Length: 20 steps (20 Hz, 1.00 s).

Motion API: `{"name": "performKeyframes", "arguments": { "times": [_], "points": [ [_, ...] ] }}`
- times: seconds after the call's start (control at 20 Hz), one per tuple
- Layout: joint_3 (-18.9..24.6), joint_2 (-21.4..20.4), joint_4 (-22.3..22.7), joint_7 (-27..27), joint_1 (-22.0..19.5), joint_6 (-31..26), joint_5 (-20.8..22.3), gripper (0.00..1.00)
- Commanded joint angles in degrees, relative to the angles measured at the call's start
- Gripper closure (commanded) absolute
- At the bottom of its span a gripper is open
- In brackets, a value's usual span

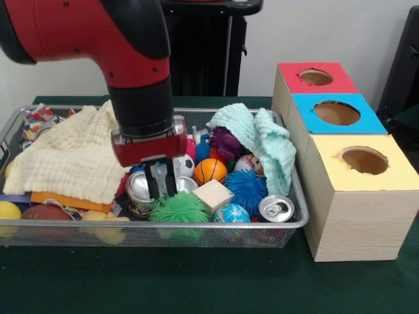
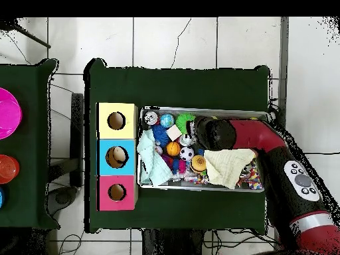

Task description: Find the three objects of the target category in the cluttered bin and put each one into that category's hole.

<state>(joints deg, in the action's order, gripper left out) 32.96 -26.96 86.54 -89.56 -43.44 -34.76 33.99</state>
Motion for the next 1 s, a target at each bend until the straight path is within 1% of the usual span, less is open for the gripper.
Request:
{"name": "performKeyframes", "arguments": {
  "times": [0.05, 0.25, 0.35, 0.55, 0.7, 0.9, 1.0],
  "points": [
    [-2.8, -6.9, 9.5, -6.3, 1.6, -1.9, -2.8, 1.00],
    [-3.6, -7.9, 10.7, -6.9, 2.4, -0.5, -3.3, 1.00],
    [-3.8, -8.2, 10.6, -7.0, 2.8, -0.3, -3.7, 1.00],
    [-6.1, -9.4, 11.0, -9.4, 5.0, -1.7, -5.0, 1.00],
    [-7.8, -10.5, 12.6, -11.6, 6.4, -0.8, -6.3, 1.00],
    [-10.2, -13.4, 15.9, -14.2, 8.3, -0.1, -8.4, 1.00],
    [-11.4, -14.2, 17.5, -15.0, 9.0, 0.8, -9.2, 1.00]
  ]
}}
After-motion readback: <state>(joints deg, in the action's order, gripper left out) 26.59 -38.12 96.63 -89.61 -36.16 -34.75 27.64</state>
